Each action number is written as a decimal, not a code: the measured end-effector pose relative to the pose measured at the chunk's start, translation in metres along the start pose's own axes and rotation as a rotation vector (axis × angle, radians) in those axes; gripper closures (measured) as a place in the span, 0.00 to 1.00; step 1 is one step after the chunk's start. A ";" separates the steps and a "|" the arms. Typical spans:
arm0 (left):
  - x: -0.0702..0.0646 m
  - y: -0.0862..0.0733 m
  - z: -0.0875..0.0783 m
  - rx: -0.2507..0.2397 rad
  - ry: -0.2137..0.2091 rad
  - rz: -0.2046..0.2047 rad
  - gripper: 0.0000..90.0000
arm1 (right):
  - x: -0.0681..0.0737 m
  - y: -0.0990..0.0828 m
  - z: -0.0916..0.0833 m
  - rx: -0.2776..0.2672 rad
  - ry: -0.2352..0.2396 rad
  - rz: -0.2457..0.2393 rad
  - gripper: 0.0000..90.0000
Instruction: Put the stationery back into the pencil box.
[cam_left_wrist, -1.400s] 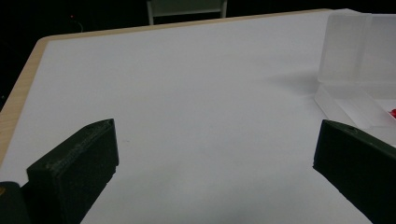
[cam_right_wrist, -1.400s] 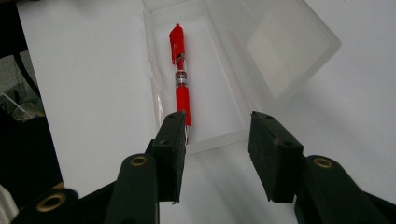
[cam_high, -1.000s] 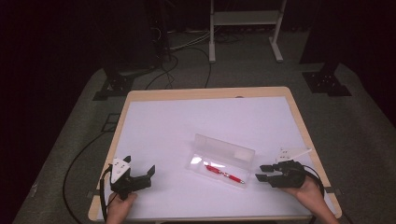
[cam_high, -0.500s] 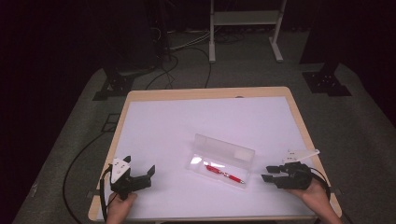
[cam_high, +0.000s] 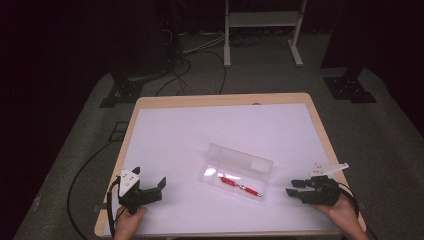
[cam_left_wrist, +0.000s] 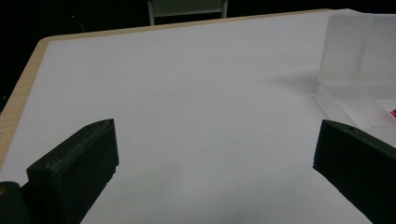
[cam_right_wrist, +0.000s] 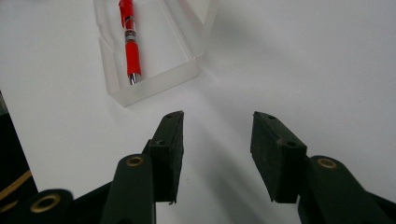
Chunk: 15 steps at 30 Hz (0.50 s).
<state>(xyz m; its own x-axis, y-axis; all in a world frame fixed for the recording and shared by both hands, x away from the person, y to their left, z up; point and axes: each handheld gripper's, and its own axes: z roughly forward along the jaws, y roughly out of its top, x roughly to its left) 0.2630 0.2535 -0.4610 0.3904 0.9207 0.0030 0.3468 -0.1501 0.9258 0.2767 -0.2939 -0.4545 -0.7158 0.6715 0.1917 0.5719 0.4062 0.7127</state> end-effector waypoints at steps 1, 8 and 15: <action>0.000 0.000 0.000 0.000 0.000 0.000 0.00 | -0.001 -0.002 0.000 -0.001 -0.002 0.003 0.59; 0.000 0.000 0.000 0.000 0.001 0.000 0.00 | -0.004 -0.008 -0.002 -0.001 -0.010 0.019 0.58; 0.000 0.000 0.000 -0.002 0.004 0.000 0.00 | -0.006 -0.013 -0.004 -0.005 -0.019 0.030 0.57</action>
<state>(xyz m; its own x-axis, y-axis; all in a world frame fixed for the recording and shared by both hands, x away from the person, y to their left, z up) 0.2627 0.2533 -0.4610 0.3870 0.9221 0.0049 0.3451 -0.1498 0.9265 0.2717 -0.3052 -0.4621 -0.6907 0.6950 0.1997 0.5906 0.3829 0.7103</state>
